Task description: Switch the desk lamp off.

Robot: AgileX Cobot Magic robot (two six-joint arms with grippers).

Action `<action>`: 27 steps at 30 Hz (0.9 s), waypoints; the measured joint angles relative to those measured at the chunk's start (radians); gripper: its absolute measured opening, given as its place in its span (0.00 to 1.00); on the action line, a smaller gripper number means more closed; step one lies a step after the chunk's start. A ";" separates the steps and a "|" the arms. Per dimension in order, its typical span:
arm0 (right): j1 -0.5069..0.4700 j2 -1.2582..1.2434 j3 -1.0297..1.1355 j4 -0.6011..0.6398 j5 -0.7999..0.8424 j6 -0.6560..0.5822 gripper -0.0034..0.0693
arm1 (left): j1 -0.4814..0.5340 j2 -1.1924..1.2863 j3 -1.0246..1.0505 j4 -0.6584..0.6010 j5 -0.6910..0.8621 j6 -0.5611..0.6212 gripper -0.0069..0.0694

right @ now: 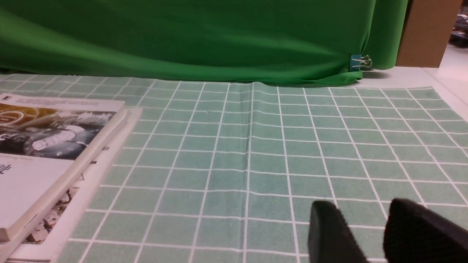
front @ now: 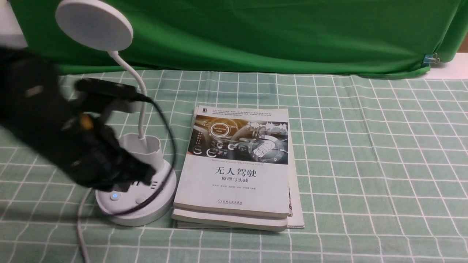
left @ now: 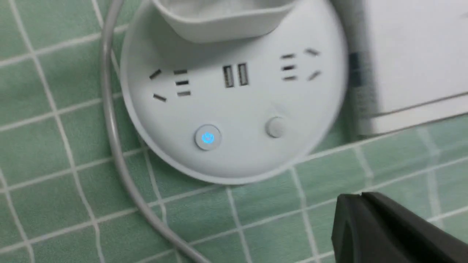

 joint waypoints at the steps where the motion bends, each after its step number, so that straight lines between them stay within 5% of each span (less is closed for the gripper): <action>1: 0.000 0.000 0.000 0.000 0.000 0.000 0.38 | 0.000 -0.087 0.064 -0.012 -0.051 0.000 0.09; 14: 0.000 0.000 0.000 0.000 0.000 0.000 0.38 | 0.000 -0.829 0.576 -0.032 -0.369 -0.027 0.10; 27: 0.000 0.000 0.000 0.000 0.000 0.000 0.38 | 0.000 -0.953 0.630 -0.028 -0.375 -0.027 0.10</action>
